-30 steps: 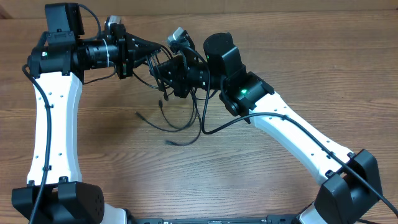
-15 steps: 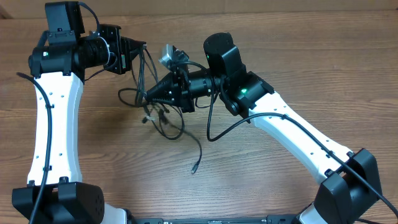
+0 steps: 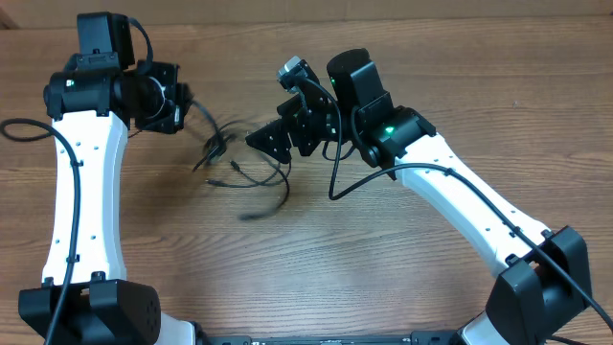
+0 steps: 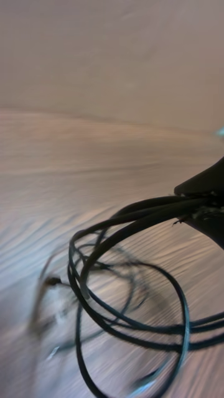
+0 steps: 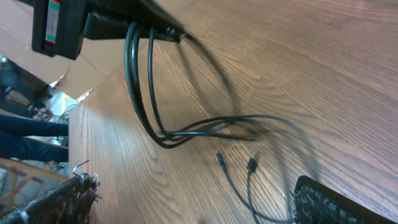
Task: Untangle cables
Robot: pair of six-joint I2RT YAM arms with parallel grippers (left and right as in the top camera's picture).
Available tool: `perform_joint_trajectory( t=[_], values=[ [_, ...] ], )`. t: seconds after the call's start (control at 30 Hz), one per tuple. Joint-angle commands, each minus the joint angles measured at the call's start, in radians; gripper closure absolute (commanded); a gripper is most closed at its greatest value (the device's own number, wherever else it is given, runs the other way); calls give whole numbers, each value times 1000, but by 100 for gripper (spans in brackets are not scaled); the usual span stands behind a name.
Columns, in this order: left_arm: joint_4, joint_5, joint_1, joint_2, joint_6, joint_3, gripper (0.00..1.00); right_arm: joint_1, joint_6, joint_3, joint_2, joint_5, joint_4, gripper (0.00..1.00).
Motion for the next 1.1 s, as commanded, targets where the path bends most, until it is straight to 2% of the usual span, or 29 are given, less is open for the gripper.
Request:
perform_joint_trajectory(
  t=[0.0, 0.13, 0.23, 0.33, 0.43, 0.57, 0.7, 0.87, 1.07],
  values=[
    [-20, -201, -7, -8, -74, 15, 96, 54, 71, 24, 7, 40, 41, 0],
    [-19, -224, -7, -6, -122, 15, 96, 108, 201, 24, 54, 45, 106, 0],
    [-11, -213, -8, -1, -174, 15, 96, 110, 360, 24, 95, 102, 88, 9],
    [106, -58, -8, 6, -195, 15, 96, 110, 389, 24, 96, 132, 75, 24],
    [254, 68, -21, 10, -250, 15, 96, 110, 433, 24, 92, 138, 84, 28],
    [437, 159, -63, 10, -323, 15, 96, 110, 494, 24, 92, 180, 85, 30],
    [550, 169, -128, 10, -378, 15, 96, 132, 498, 24, 93, 245, 134, 31],
    [571, 191, -153, 10, -396, 15, 96, 146, 549, 24, 99, 451, 239, 32],
    [564, 219, -153, 10, -393, 15, 96, 149, 546, 24, 146, 471, 381, 32]
  ],
)
